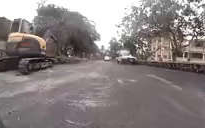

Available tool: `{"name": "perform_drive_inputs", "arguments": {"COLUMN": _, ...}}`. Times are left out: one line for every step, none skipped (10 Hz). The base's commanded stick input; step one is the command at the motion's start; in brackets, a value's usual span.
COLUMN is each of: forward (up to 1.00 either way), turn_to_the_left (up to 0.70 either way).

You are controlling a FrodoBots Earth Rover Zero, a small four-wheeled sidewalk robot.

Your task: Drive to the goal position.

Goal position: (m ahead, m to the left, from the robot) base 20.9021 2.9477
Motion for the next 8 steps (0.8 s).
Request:
{"name": "perform_drive_inputs", "arguments": {"forward": 0.7, "turn_to_the_left": 0.0}}
{"name": "perform_drive_inputs", "arguments": {"forward": 0.7, "turn_to_the_left": 0.0}}
{"name": "perform_drive_inputs", "arguments": {"forward": 0.7, "turn_to_the_left": 0.0}}
{"name": "perform_drive_inputs", "arguments": {"forward": 0.7, "turn_to_the_left": 0.0}}
{"name": "perform_drive_inputs", "arguments": {"forward": 0.7, "turn_to_the_left": 0.0}}
{"name": "perform_drive_inputs", "arguments": {"forward": 0.7, "turn_to_the_left": 0.0}}
{"name": "perform_drive_inputs", "arguments": {"forward": 0.7, "turn_to_the_left": 0.0}}
{"name": "perform_drive_inputs", "arguments": {"forward": 0.7, "turn_to_the_left": 0.0}}
